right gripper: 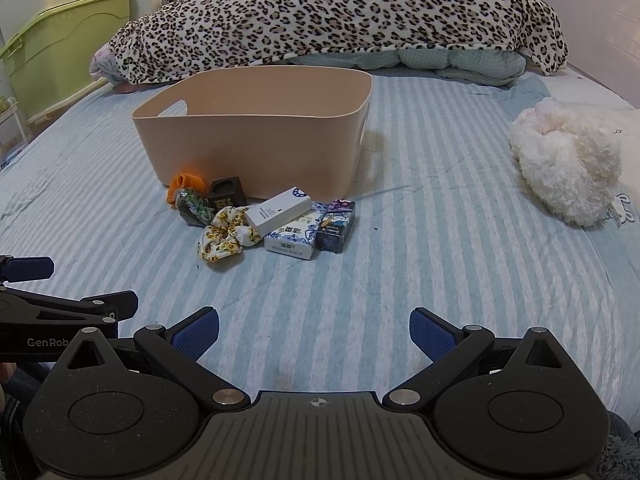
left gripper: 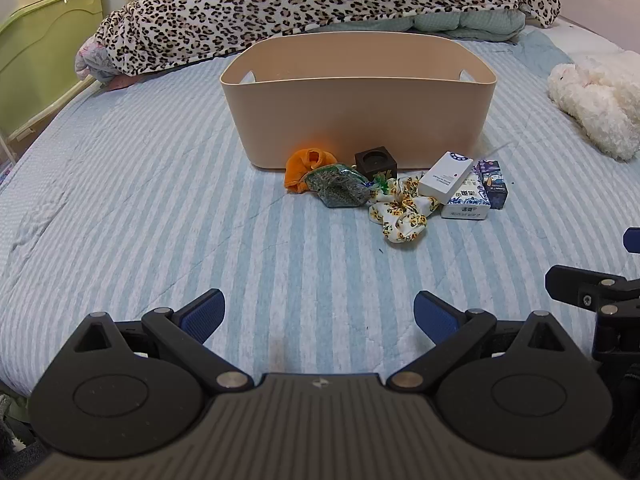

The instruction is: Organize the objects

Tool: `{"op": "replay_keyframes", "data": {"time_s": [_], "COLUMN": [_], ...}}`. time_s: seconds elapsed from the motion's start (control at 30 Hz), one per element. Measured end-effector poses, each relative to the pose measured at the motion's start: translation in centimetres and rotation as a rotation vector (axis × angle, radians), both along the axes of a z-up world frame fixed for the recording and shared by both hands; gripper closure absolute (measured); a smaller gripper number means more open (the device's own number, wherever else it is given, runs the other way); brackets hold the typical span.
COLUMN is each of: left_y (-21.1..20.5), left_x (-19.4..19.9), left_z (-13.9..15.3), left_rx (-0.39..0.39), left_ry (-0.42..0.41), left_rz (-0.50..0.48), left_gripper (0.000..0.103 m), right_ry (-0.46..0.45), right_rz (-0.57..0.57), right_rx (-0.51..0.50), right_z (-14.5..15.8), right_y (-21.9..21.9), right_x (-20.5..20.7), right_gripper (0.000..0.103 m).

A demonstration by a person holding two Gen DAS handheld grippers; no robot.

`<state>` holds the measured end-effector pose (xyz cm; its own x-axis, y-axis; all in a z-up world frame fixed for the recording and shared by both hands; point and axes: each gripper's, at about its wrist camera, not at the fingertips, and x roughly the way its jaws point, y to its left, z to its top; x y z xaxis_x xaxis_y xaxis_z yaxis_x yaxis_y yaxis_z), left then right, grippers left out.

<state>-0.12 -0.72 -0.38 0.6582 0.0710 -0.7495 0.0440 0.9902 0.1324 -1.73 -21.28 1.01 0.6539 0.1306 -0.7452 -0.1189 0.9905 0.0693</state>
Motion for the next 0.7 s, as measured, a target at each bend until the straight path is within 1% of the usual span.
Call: {"op": "replay_keyframes", "data": {"time_s": [0.17, 0.43, 0.7], "left_y": [0.4, 0.4, 0.6], "left_x": [0.0, -0.1, 1.0], "left_z": [0.3, 0.6, 1.0], "left_rx": [-0.022, -0.018, -0.024], "left_ry": [-0.015, -0.016, -0.021], "left_rz": [0.006, 0.000, 0.045], "left_gripper": [0.002, 0.002, 0.002], "right_ry": [-0.001, -0.011, -0.039], "right_rz": [0.002, 0.005, -0.001], "right_rx": [-0.002, -0.010, -0.023], "right_z": [-0.1, 0.0, 0.3], "right_y": [0.0, -0.3, -1.2], "right_x": [0.1, 0.5, 1.7], "right_gripper": [0.000, 0.000, 0.000]}}
